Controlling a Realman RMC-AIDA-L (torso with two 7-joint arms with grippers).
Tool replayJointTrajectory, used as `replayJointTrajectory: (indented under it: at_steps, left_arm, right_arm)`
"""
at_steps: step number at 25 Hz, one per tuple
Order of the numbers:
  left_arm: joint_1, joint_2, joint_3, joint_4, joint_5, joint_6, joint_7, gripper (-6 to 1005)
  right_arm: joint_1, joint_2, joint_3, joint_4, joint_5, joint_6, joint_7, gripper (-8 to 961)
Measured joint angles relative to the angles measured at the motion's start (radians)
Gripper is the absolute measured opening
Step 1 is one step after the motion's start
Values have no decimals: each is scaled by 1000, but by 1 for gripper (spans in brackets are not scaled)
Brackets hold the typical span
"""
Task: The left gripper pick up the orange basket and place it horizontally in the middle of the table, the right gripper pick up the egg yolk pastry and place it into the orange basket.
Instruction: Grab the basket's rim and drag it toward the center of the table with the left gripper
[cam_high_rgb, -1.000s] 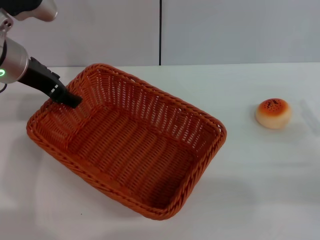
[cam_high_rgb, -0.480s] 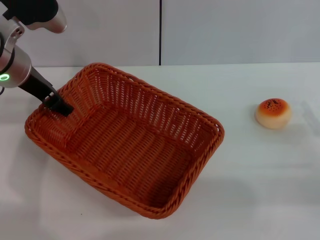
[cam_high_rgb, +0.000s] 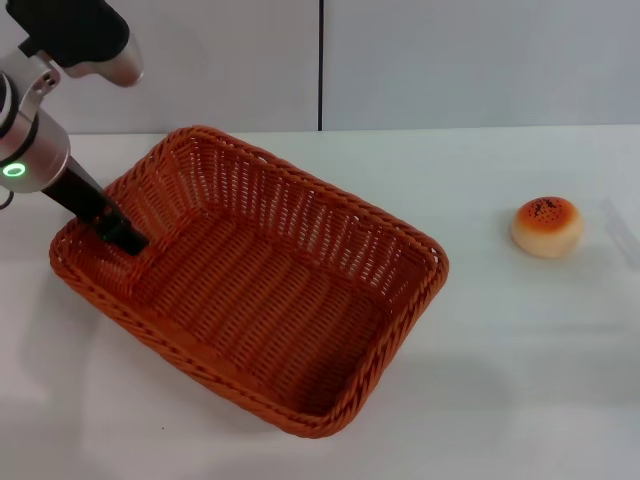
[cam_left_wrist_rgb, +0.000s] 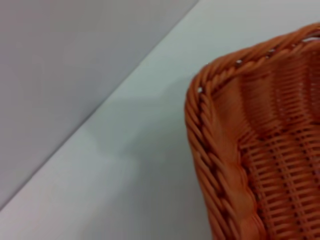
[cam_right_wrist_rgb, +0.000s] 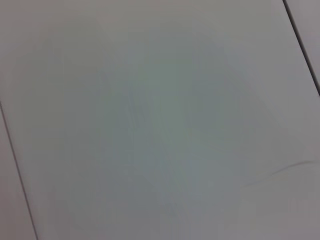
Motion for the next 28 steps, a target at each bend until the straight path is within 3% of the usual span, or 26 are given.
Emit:
replayJointTrajectory:
  at_steps: [18, 26, 28]
  left_arm:
    - [-60, -1, 12, -70, 5, 9, -45, 489]
    - [-58, -2, 6, -72, 8, -11, -61, 270]
    - [-64, 0, 17, -86, 23, -5, -72, 269]
  right_arm:
    - [6, 0, -2, 1, -1, -15, 6, 694]
    - [14, 0, -2, 1, 2, -17, 7, 694]
    - [15, 0, 1, 1, 3, -17, 7, 694]
